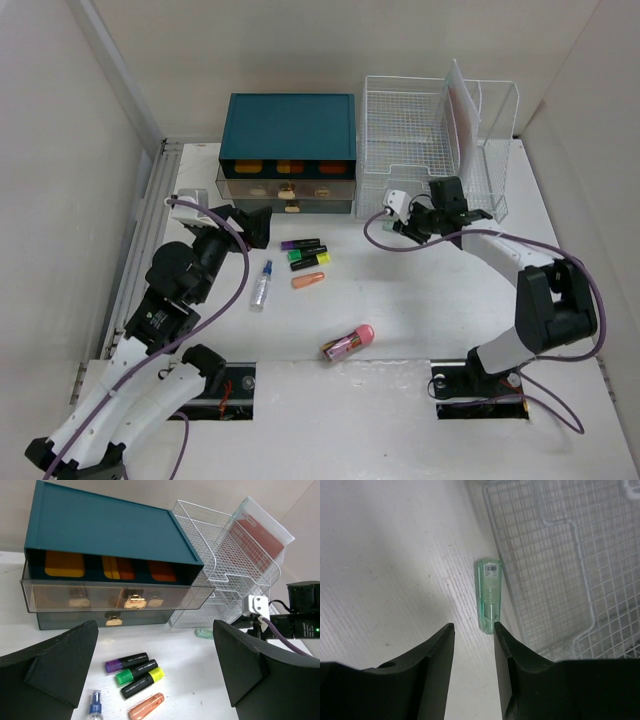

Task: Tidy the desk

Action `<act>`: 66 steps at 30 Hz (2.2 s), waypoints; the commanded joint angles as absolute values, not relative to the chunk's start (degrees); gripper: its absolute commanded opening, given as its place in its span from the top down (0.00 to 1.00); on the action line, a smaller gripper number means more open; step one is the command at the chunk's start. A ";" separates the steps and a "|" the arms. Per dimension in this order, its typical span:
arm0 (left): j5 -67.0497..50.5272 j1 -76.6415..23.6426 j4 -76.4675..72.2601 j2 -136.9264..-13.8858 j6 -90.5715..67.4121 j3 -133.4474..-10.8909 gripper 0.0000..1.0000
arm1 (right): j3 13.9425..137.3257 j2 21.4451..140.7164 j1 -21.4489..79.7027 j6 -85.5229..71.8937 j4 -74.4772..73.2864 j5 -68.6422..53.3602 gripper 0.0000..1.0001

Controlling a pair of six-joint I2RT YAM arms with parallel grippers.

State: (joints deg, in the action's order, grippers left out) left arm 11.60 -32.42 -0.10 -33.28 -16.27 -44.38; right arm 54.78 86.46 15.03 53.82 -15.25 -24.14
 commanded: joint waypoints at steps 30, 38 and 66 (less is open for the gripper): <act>11.51 -32.52 -2.72 -32.70 -14.85 -43.33 0.01 | 59.15 96.15 24.52 30.85 -11.34 4.66 0.53; 11.51 -32.52 -2.72 -32.70 -14.85 -43.33 0.01 | 59.15 97.29 24.52 29.79 -9.40 6.50 0.58; 11.51 -32.52 -2.72 -32.17 -14.85 -43.33 0.01 | 55.20 94.65 27.33 46.66 -3.78 16.44 1.00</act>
